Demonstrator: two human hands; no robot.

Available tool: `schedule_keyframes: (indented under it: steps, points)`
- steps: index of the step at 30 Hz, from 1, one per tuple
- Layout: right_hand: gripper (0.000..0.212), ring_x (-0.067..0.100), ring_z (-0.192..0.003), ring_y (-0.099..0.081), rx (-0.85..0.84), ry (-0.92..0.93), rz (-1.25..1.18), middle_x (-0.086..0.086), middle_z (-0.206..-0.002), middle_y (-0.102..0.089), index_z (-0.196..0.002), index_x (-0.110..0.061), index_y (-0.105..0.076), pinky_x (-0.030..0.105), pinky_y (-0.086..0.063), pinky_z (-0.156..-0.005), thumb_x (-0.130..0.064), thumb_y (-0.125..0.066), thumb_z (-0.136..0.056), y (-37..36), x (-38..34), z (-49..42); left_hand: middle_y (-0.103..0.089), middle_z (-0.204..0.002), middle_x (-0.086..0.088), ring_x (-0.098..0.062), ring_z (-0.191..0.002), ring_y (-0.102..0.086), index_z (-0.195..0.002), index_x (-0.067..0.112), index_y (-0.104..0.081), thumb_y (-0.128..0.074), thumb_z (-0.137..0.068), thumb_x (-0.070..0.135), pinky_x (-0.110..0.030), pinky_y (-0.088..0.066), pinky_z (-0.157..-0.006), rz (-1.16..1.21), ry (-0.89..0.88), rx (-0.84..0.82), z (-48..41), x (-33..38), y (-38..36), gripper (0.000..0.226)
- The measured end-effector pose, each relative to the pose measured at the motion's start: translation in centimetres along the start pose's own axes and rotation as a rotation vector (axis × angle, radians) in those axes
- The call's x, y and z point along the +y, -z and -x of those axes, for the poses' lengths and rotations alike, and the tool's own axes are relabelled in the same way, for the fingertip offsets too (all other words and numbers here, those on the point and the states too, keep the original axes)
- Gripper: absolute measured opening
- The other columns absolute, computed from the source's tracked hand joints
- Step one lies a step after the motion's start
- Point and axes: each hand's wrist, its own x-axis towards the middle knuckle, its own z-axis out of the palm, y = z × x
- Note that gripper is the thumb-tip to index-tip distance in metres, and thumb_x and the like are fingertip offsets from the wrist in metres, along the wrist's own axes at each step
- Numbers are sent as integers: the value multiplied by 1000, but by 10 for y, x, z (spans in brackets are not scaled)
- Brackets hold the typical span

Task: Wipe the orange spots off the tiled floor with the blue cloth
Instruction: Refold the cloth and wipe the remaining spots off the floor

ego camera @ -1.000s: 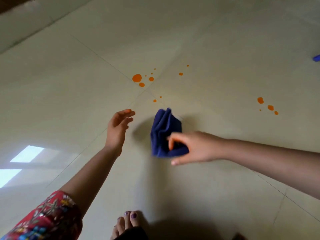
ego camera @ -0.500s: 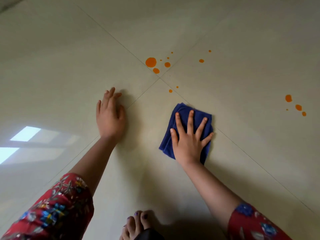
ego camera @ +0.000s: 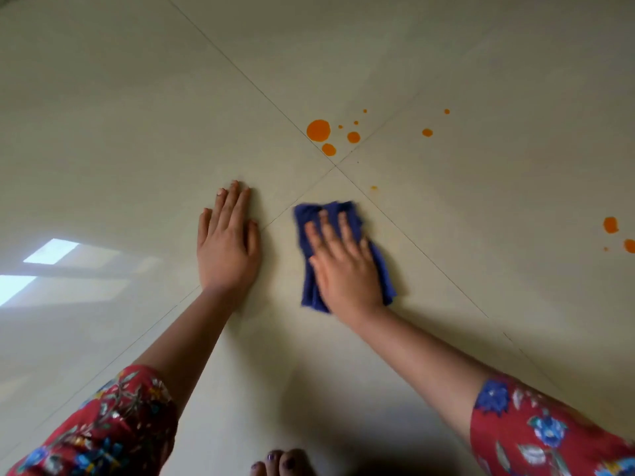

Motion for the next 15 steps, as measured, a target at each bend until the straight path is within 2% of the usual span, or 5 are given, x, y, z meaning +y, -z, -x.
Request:
schedule_keyframes:
  steps: [4,6,9,12,15]
  points:
    - [52,26,-141,-36,-38,269,3,0,-153,-39,-145,-22,-43,46,-33,-107,-36,-28,-98,0,-11,-59,-22,-160,6,-10,-148,-12,-152,24,-29,-34,-101,26,-35,-11,-121,3,7,17,-1,0,-1,51]
    - [55,28,-142,-34,-46,179,13,1,-153,-39,-146,-22,-42,49,-36,-108,-38,-24,-97,0,3,-96,-21,-160,7,-9,-149,-11,-152,25,-28,-35,-100,25,-35,-11,-121,-2,4,16,0,-1,-1,52]
    - [55,30,-143,-31,25,-16,-10,3,-154,-36,-147,-20,-40,49,-34,-110,-38,-24,-98,-7,-6,-75,-20,-160,7,-10,-149,-11,-152,25,-27,-34,-100,25,-35,-10,-122,-36,15,30,0,1,-4,52]
    - [54,28,-146,-26,-35,141,-41,1,-156,-33,-149,-21,-36,47,-26,-114,-38,-24,-99,-11,-30,-43,-23,-160,3,-12,-149,-14,-151,20,-29,-31,-99,24,-36,-11,-121,-63,33,38,0,3,-7,53]
    - [54,25,-147,-23,-79,294,-31,-1,-157,-31,-149,-24,-35,46,-17,-118,-39,-21,-99,-5,-35,-100,-22,-160,1,-12,-148,-14,-152,16,-26,-27,-98,24,-34,-10,-121,-74,50,29,-1,2,-8,55]
